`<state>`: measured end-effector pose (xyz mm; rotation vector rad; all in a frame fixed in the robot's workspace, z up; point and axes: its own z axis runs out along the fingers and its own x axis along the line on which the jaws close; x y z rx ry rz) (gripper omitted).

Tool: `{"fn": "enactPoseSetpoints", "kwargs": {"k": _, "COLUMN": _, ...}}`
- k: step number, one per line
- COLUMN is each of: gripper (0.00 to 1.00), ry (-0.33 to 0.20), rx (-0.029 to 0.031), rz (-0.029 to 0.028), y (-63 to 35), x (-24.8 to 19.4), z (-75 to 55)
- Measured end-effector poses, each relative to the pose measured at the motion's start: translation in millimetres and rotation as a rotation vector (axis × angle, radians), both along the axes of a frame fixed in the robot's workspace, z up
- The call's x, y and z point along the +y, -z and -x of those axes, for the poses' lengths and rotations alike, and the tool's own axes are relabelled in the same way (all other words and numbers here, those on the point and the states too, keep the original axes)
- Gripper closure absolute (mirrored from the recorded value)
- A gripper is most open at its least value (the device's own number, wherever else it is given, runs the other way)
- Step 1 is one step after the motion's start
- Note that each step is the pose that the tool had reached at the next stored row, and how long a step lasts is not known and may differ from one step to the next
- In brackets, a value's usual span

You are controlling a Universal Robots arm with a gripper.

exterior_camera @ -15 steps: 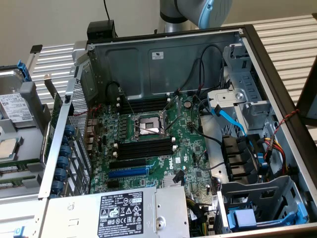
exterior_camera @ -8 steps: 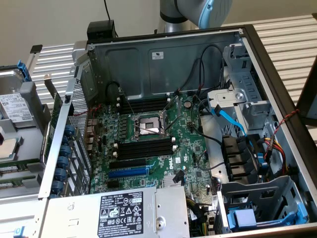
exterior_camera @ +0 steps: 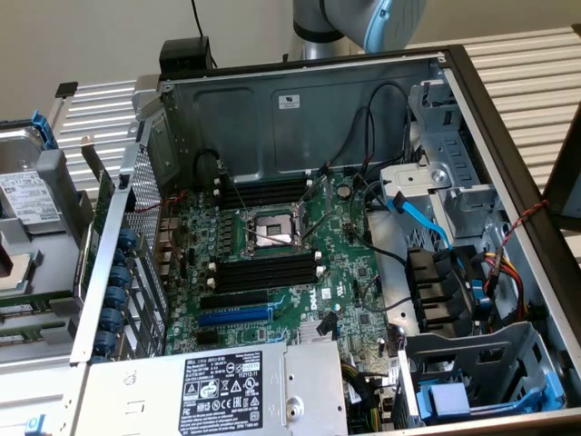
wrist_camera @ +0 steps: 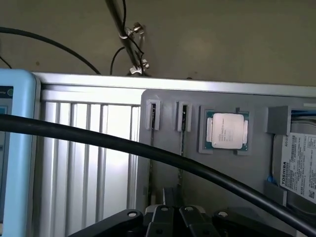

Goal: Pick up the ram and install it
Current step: 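Pick up the ram and move it above insertion slot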

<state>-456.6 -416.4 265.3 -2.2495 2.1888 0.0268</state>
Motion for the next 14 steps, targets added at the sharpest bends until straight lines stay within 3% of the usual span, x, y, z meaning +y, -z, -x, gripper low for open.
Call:
{"fn": "enactPoseSetpoints", "kwargs": {"k": 6, "gripper": 0.89, "ry": 0.000, "rx": -0.0003, "rz": 0.0001, "y": 1.8, "x": 0.0, "z": 0.1}}
{"fn": "enactPoseSetpoints", "kwargs": {"k": 14, "gripper": 0.89, "ry": 0.000, "rx": -0.0001, "rz": 0.0009, "y": 14.5, "x": -3.1, "z": 1.1}}
